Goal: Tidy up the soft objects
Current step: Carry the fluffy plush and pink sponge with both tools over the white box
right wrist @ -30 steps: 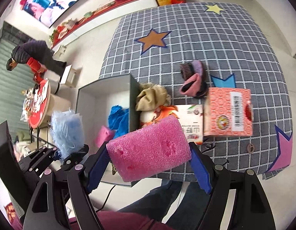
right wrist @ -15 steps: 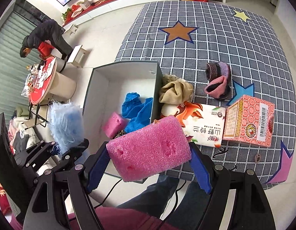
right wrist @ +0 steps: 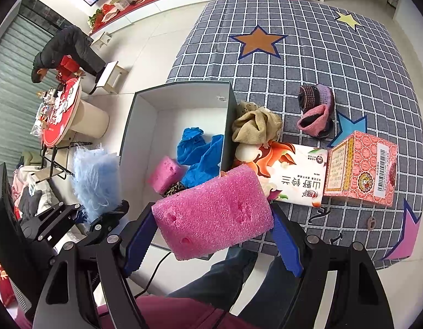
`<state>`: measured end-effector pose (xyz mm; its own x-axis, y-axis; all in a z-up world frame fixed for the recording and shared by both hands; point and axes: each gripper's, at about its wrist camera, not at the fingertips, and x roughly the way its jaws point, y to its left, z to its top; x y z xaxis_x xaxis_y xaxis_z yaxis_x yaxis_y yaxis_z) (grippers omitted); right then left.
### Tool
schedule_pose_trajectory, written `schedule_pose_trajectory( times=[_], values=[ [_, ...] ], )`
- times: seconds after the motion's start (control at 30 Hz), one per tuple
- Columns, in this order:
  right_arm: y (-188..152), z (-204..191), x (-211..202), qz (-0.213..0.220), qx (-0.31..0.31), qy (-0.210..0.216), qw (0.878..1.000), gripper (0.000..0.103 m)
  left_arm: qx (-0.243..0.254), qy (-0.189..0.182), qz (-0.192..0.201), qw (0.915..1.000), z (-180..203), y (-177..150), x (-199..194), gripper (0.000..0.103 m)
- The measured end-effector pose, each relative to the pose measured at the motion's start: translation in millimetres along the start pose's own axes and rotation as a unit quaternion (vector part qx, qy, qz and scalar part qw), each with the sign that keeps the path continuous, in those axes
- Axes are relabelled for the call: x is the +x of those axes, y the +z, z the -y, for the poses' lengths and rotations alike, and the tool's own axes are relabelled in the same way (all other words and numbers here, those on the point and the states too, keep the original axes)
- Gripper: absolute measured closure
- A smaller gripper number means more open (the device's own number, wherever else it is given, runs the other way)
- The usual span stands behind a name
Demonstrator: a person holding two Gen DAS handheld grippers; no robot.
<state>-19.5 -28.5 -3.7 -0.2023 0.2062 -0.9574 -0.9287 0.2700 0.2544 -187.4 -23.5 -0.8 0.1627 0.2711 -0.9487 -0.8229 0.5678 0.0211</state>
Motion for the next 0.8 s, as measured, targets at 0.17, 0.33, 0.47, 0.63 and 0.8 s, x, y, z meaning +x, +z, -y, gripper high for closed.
schedule_pose_trajectory(
  times=[0.17, 0.33, 0.47, 0.63, 0.8],
  values=[
    [1.4, -2.1, 1.2, 0.001, 0.0, -0.001, 1.0, 0.023, -0.001, -0.001, 0.0, 1.0, -1.4, 0.3, 0.9, 0.078],
    [1.8, -2.2, 0.8, 0.0, 0.001, -0.001, 1.0, 0.023, -0.001, -0.002, 0.0, 1.0, -2.7, 1.0, 1.2, 0.078],
    [3.2, -2.6, 1.0, 0.002, 0.002, -0.002, 1.0, 0.023, 0.0, -0.003, 0.001, 1.0, -4.6, 3.1, 2.2, 0.078],
    [7.0, -1.6, 1.1, 0.004, 0.005, -0.004, 1.0, 0.023, 0.004, -0.005, 0.001, 1.0, -4.7, 6.9, 3.4, 0.078],
    [8.8, -0.7, 1.3, 0.004, 0.006, -0.006, 1.0, 0.023, 0.006, -0.007, -0.002, 1.0, -4.1, 9.0, 4.8, 0.078]
  ],
)
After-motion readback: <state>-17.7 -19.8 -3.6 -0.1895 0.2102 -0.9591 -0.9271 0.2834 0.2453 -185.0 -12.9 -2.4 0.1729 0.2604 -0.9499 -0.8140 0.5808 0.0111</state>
